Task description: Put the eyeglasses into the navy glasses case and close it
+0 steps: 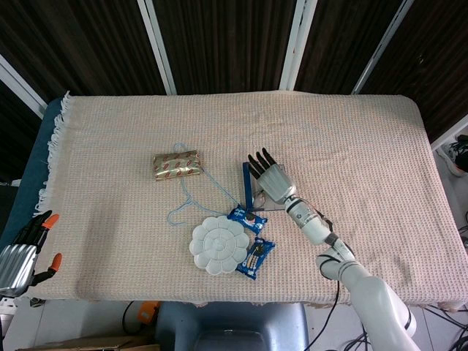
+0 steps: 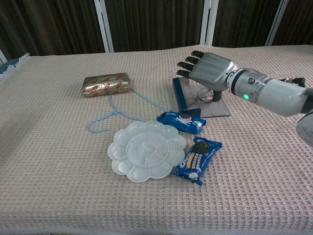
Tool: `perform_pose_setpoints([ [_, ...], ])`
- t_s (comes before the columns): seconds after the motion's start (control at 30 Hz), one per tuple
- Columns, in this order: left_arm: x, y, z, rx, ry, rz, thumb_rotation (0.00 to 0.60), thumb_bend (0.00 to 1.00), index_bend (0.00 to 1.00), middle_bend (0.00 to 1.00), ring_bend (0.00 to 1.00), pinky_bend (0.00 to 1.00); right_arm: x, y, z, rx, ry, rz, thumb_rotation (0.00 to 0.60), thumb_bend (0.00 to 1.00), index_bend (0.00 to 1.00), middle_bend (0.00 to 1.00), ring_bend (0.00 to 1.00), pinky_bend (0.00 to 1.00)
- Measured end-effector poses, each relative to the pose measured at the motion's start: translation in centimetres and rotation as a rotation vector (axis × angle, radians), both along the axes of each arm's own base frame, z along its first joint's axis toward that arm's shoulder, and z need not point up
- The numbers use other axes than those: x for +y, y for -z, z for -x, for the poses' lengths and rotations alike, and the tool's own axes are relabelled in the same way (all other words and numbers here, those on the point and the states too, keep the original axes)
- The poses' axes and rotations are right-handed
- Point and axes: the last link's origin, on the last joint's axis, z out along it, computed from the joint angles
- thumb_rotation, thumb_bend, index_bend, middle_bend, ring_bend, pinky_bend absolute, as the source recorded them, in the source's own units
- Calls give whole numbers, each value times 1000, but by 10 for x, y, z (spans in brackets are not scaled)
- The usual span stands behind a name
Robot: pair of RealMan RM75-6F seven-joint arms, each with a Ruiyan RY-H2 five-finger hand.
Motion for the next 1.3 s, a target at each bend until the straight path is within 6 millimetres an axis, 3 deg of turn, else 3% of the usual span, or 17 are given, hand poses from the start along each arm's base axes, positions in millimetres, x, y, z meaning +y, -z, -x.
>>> perform_pose_setpoints([
  [0.8,-2,-9,4,-27,-7,-28,600,427,0,0,0,166,-12,21,-40,38,-7,55,600,87,188,29,0,69],
  [1.3,-3,-12,5,-39,-3,-28,600,427,0,0,0,169,-8,37,-68,27,-47,59,600,84,188,29,0,70],
])
